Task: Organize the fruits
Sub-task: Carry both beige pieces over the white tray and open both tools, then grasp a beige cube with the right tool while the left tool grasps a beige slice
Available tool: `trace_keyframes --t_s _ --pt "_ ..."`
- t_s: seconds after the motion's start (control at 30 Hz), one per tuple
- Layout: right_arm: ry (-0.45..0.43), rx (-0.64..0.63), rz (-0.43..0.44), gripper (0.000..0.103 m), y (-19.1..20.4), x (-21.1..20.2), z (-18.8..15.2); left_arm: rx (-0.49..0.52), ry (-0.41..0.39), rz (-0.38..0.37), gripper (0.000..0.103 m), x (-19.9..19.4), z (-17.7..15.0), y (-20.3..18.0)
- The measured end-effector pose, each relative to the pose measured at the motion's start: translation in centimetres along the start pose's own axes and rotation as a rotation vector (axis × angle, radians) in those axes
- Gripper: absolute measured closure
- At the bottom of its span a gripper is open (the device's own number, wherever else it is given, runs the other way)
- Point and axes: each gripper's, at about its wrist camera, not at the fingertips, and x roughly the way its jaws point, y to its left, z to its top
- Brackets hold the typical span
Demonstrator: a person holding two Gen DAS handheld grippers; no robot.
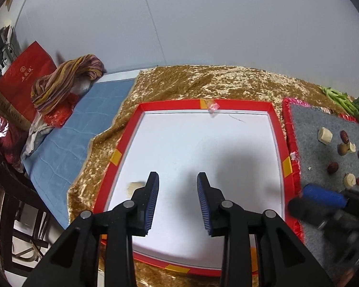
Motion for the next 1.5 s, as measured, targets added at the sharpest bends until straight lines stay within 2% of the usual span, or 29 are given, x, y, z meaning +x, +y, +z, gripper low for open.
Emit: trace_keyframes --t_s 0.17,0.33,0.57,0.8,0.93,1.13,1.27,1.33,1.37,1.5 --pt "-0.051 0.098 -0.030 0.052 -3.3 -2.9 0.6 0.030 0.012 -0.055 0.070 -0.1 0.2 -2.3" --pt "-0.077 0.136 -0.066 0.052 -5.5 -5.5 0.5 0.078 0.012 -0.116 0.070 -0.5 0.7 -5.7" --pt "-0.133 0.213 -0.135 0.052 -10.0 -10.7 0.3 0.197 0.013 -0.262 0.070 -1.3 0.5 -12.2" --pt "-0.151 0.412 -0.236 0.052 -17.0 -15.3 -0.6 0.296 0.020 -0.403 0.070 -1.8 -0.4 -18.0" --pt "-0.091 0.518 -0.253 0.052 -19.7 -15.0 -1.3 0.340 0.025 -0.502 0.070 -1.9 -0.8 -20.8" --pt "-0.055 0.571 -0.277 0.053 -21.2 -13.6 -1.5 0.389 0.021 -0.543 0.070 -1.2 -1.1 -23.3" --pt "-0.042 0.603 -0.300 0.060 -22.1 -12.5 -1.5 0.431 0.026 -0.571 0.070 -0.2 -1.3 -24.3" --pt "-0.033 0.602 -0.331 0.069 -22.4 -12.0 -1.4 0.460 0.026 -0.593 0.070 0.2 -1.4 -24.8" --pt "-0.027 0.593 -0.350 0.077 -22.4 -11.8 -1.4 0.464 0.031 -0.609 0.070 0.4 -1.4 -24.9" --pt "-0.031 0.570 -0.351 0.077 -22.2 -12.3 -1.3 0.480 0.093 -0.672 0.068 1.2 -2.1 -25.7"
